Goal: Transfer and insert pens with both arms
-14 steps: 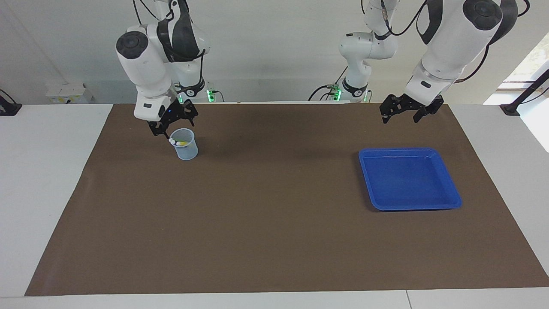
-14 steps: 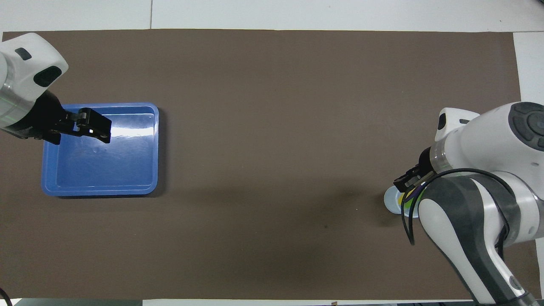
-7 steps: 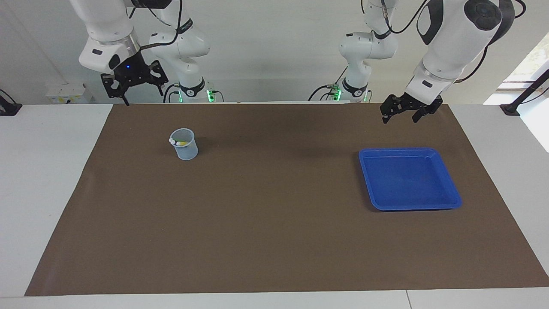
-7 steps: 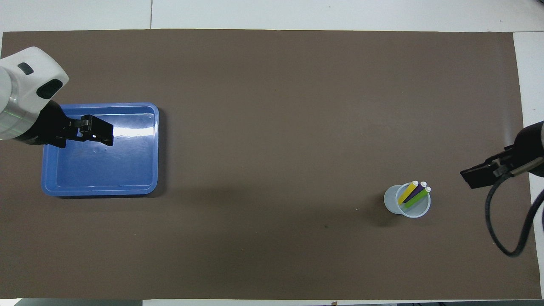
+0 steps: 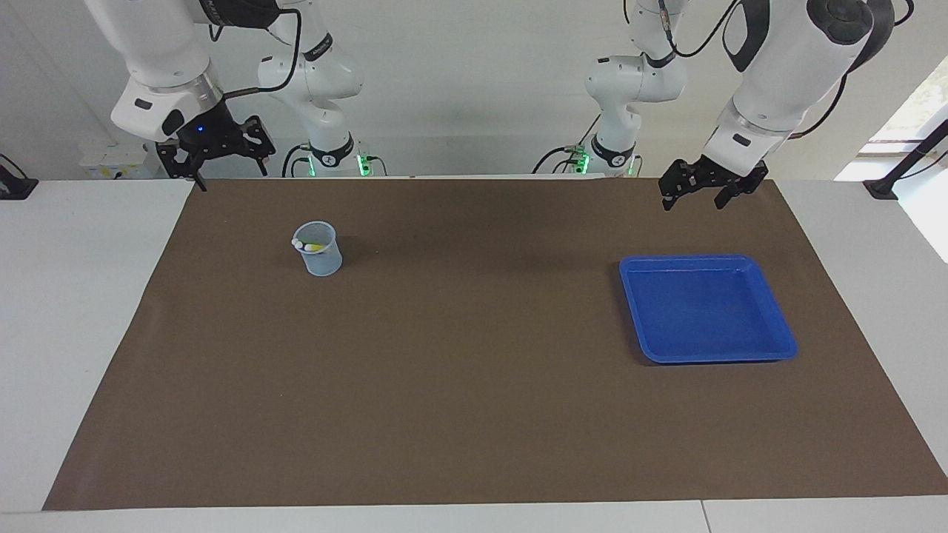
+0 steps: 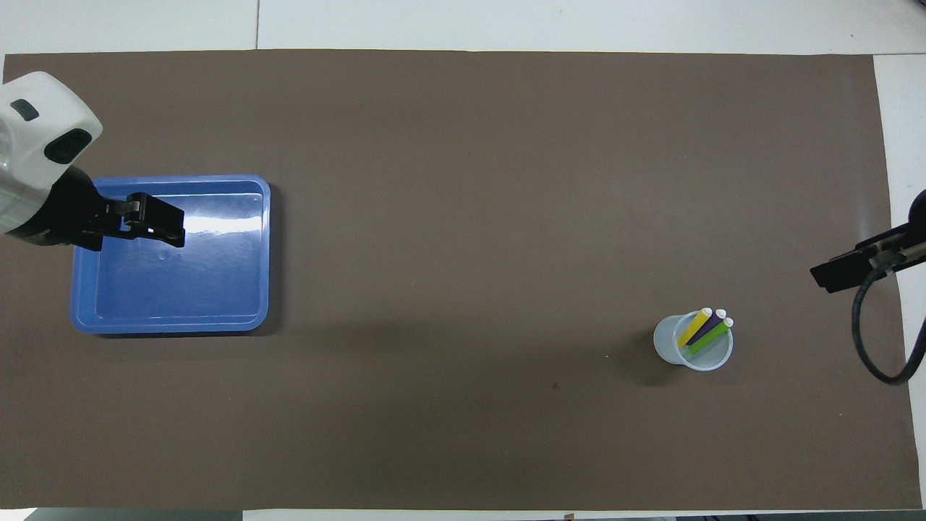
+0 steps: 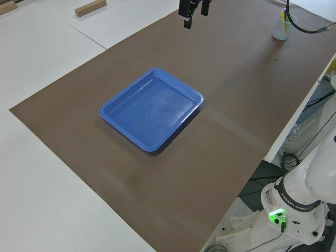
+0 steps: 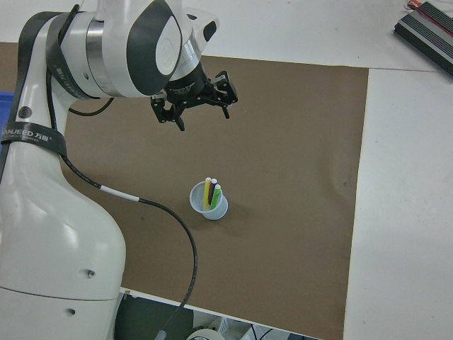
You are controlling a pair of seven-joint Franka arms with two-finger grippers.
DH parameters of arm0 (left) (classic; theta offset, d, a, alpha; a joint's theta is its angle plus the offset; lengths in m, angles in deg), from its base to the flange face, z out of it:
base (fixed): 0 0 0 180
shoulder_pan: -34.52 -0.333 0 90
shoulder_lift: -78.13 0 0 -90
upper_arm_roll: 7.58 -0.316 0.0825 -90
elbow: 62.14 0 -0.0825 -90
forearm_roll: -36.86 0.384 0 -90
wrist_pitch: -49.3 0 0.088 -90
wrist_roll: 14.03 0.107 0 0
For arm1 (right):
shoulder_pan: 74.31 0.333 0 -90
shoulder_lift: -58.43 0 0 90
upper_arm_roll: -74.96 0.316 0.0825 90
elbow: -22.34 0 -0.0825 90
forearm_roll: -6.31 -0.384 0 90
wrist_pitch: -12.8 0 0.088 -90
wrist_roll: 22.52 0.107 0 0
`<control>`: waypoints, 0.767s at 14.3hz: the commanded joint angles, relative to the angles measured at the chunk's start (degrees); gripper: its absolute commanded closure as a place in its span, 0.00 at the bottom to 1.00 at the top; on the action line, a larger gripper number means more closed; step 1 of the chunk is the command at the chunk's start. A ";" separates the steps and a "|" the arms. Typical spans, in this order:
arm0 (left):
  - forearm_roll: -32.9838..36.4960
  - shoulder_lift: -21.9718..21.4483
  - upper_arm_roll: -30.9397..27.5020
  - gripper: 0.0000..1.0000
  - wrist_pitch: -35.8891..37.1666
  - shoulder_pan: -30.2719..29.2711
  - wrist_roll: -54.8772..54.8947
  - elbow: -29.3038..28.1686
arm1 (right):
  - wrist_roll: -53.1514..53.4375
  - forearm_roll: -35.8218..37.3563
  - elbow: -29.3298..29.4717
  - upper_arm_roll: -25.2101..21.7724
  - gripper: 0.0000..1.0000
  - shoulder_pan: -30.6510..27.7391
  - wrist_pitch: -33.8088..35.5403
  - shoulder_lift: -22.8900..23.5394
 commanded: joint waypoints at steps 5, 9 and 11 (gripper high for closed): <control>0.04 0.18 -0.15 0.00 0.71 -0.28 0.22 0.92 | 8.90 -1.01 0.91 0.52 0.00 -1.39 -0.65 0.73; -0.05 0.09 -0.23 0.00 0.71 -0.46 0.40 0.92 | 11.88 -2.07 1.35 0.78 0.00 -3.42 -0.11 0.99; -0.05 0.09 -0.23 0.00 0.71 -0.46 0.22 0.75 | 13.73 -2.07 1.26 1.31 0.00 -3.42 0.24 0.64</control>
